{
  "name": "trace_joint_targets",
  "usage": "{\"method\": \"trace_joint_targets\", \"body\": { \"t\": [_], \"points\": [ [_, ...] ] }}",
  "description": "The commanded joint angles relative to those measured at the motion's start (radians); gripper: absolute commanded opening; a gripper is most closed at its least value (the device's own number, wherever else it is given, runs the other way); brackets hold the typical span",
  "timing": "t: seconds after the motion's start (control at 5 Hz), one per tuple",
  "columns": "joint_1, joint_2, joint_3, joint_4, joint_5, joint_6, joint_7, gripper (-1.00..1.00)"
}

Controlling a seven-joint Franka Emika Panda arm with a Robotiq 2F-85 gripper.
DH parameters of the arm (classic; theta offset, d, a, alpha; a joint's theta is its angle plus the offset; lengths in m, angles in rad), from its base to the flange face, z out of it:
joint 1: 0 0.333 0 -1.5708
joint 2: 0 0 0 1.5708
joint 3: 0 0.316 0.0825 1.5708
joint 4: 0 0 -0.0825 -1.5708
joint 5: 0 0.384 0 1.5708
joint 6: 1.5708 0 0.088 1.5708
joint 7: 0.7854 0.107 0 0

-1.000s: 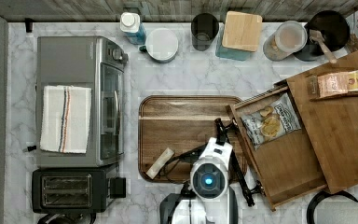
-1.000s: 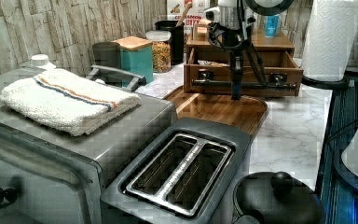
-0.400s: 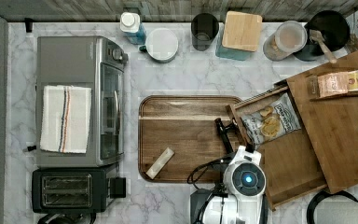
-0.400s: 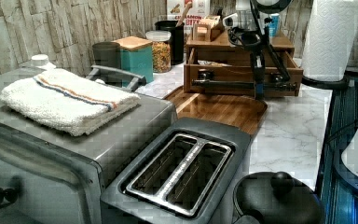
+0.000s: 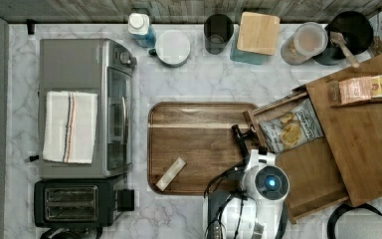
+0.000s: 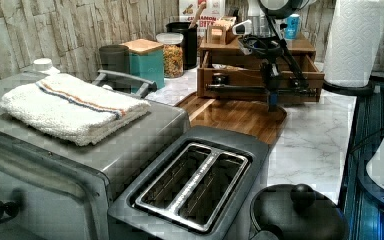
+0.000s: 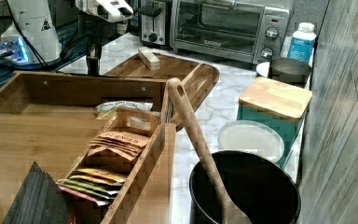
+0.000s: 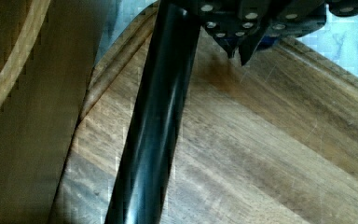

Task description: Close the drawer.

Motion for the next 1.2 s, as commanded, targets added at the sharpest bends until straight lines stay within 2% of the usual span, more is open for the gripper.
{"method": "trace_joint_targets", "body": {
  "t": [0.2,0.4,0.6,1.0,1.2],
  "points": [
    [-0.062,-0.060,-0.019,0.194,-0.062,0.039,-0.037,-1.00],
    [-0.061,0.053,-0.091,0.321,0.112,0.019,-0.257,-1.00],
    [-0.101,0.143,-0.099,0.424,0.177,0.072,-0.362,-1.00],
    [-0.057,0.216,-0.217,0.581,0.183,0.085,-0.419,-1.00],
    [-0.106,0.281,-0.212,0.676,0.312,0.105,-0.609,-1.00]
  ]
}}
